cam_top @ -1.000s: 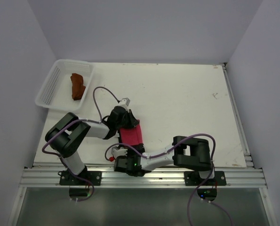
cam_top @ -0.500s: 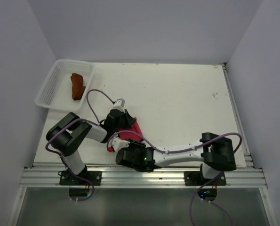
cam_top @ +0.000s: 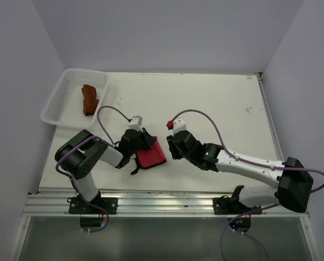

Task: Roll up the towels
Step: Roll the towel

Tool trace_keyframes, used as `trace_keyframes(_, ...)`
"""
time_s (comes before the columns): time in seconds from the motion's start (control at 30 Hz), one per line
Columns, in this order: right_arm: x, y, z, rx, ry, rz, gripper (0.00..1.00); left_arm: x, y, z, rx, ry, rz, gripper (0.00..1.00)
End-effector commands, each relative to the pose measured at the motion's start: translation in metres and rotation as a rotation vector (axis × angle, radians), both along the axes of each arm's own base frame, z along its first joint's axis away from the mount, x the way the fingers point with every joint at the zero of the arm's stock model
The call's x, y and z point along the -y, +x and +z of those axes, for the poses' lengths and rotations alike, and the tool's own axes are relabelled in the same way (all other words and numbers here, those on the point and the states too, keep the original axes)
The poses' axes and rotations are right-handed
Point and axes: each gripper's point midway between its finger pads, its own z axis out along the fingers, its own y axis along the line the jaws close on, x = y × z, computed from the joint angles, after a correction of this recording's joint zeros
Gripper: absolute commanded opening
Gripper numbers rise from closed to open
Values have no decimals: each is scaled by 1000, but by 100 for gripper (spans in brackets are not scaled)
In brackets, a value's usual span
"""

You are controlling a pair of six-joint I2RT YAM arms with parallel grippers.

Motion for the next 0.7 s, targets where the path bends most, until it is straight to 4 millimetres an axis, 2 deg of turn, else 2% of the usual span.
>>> trace_keyframes(0.0, -24, -5, 2, -185, 265, -46, 33, -36, -23, -53, -123, 151, 55, 0)
trace_keyframes(0.03, -19, 0, -6, -240, 293, -74, 33, -36, -24, -54, -126, 150, 53, 0)
trace_keyframes(0.1, -23, 7, -15, -325, 385, -132, 31, -37, -26, -56, -130, 149, 55, 0)
trace_keyframes(0.13, -13, 15, -26, -365, 413, -181, 31, -38, -26, -56, -131, 148, 56, 0)
trace_keyframes(0.17, -22, 14, -24, -412, 480, -152, 31, -38, -27, -57, -133, 147, 55, 0)
trace_keyframes(0.3, -20, 24, -44, -531, 555, -229, 32, -37, -28, -57, -133, 142, 54, 0)
trace_keyframes(0.47, -31, 19, -55, -618, 638, -222, 38, -41, -29, -58, -133, 134, 78, 0)
trace_keyframes(0.67, -34, 11, -75, -692, 644, -238, 36, -38, -28, -57, -131, 117, 80, 0)
